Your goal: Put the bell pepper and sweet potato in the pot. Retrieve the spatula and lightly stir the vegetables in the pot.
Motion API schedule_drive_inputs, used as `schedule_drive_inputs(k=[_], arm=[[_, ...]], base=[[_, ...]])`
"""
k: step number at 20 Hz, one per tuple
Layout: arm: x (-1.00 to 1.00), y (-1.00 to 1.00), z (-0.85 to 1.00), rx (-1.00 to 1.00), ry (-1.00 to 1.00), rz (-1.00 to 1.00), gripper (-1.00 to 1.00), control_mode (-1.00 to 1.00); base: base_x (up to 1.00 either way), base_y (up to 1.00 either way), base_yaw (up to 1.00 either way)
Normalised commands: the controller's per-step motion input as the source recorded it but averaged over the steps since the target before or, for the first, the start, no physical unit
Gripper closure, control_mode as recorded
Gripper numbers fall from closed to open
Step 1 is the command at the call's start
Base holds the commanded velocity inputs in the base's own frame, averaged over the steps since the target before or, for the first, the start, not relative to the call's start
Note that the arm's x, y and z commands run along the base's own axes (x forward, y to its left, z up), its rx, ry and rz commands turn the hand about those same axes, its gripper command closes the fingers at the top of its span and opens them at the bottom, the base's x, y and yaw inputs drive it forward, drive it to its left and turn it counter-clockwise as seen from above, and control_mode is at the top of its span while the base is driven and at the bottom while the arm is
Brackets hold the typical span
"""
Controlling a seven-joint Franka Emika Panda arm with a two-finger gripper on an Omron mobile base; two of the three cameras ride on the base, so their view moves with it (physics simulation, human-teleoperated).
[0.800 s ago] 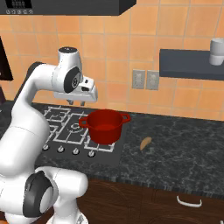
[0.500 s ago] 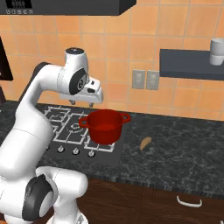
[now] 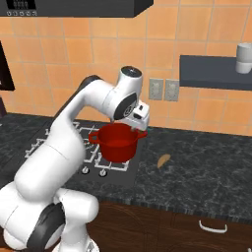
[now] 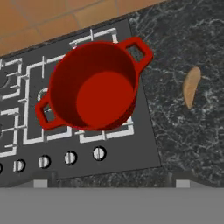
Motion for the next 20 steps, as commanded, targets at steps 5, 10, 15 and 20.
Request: schedule_drive_inputs(k=[5, 10, 15, 20], arm=[[0.37, -0.95, -0.39, 0.12, 0.04, -0.12, -1.00, -1.00], [0.30, -0.74, -0.53, 0.03, 0.01, -0.07, -1.00, -1.00], [0.21, -0.43, -0.59, 0.00, 0.00, -0.01, -1.00, -1.00], [0.17, -0.21, -0.62, 0.00, 0.00, 0.00, -1.00, -1.00]], base=[[0.00, 0.00, 0.00], [0.00, 0.00, 0.00], [0.00, 0.00, 0.00], [0.00, 0.00, 0.00]])
